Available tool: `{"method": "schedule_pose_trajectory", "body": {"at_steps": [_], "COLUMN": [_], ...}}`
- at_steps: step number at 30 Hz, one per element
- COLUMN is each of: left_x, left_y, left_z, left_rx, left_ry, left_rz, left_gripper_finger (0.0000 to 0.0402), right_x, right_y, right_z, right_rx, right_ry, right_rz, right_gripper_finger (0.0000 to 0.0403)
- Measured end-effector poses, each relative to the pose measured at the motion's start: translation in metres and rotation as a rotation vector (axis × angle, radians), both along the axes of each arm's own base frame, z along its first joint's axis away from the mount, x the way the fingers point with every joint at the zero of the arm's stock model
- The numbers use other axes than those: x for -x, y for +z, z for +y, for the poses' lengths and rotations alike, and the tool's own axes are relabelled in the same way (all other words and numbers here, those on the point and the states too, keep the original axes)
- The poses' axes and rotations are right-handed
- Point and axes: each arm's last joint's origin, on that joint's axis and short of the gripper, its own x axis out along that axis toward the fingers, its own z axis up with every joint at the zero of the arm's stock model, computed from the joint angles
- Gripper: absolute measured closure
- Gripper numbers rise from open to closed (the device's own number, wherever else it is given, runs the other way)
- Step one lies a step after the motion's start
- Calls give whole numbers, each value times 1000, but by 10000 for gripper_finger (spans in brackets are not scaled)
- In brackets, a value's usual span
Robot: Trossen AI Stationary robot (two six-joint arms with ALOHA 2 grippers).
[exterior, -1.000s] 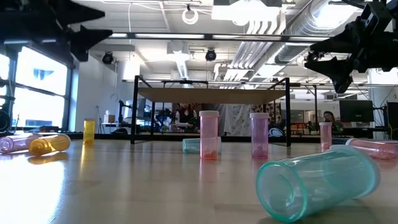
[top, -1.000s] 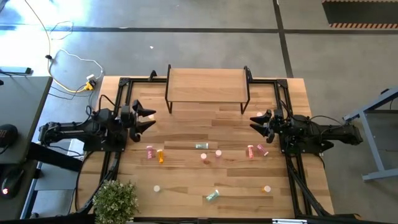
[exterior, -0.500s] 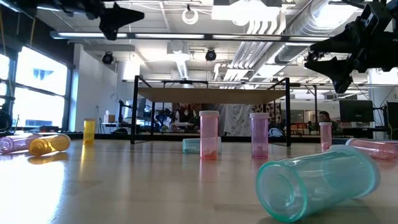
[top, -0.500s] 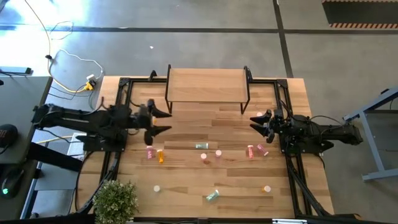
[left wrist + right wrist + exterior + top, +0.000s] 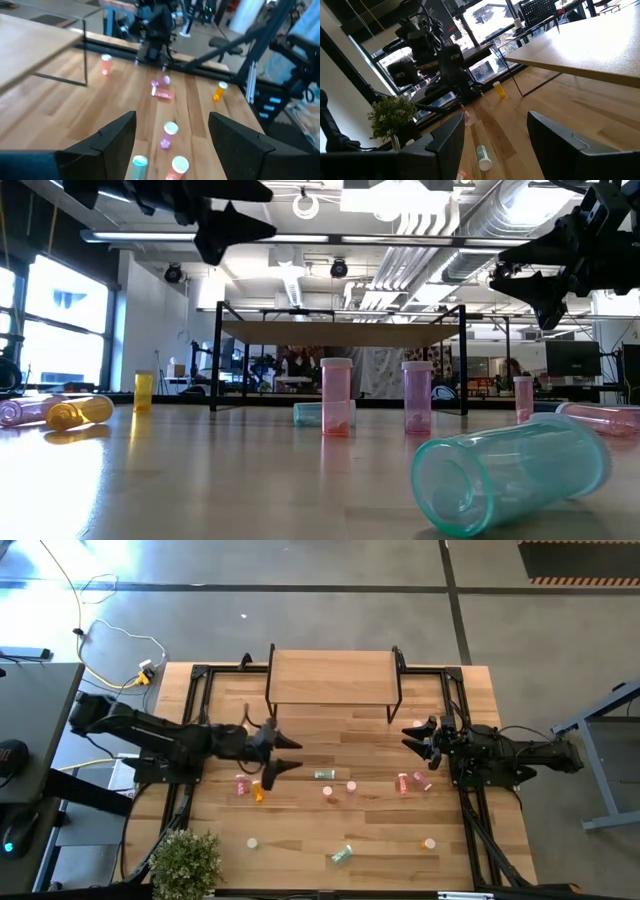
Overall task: Pick and place medicine bottles onto shelf by color
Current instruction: Put the bottom left pink pill bottle on the shelf
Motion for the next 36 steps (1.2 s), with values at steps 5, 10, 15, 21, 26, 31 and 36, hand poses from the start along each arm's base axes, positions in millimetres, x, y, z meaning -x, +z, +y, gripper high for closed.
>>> {"method": "schedule_pose_trajectory", "body": {"at_steps": [5,10,15,21,26,31,36], "left_x": [-21,-40,-58,-77,-89,-95,-97], "left_y": [-14,-29,-42,-57,-69,-79,-90], "left_z": [-8,-17,-24,-31,-32,-34,-38], "left_rx": [-8,-14,-13,-28,-30,-35,-40], "left_ry": [-14,-39,-54,-42,-48,-48,-57], "left_rz": [45,107,150,196,231,263,298], "left_gripper_finger": [161,161,161,161,161,161,161], "right_x": [0,0,0,0,0,0,0], "right_y": [0,0,0,0,0,0,0], "right_z": [0,0,0,0,0,0,0], "right_rx": [0,-2,-5,-7,-7,-7,-7], "right_ry": [0,0,0,0,0,0,0], "right_rz": [0,0,-1,-3,-2,-3,-3], "right_gripper_finger": [197,197,197,197,197,197,197]}}
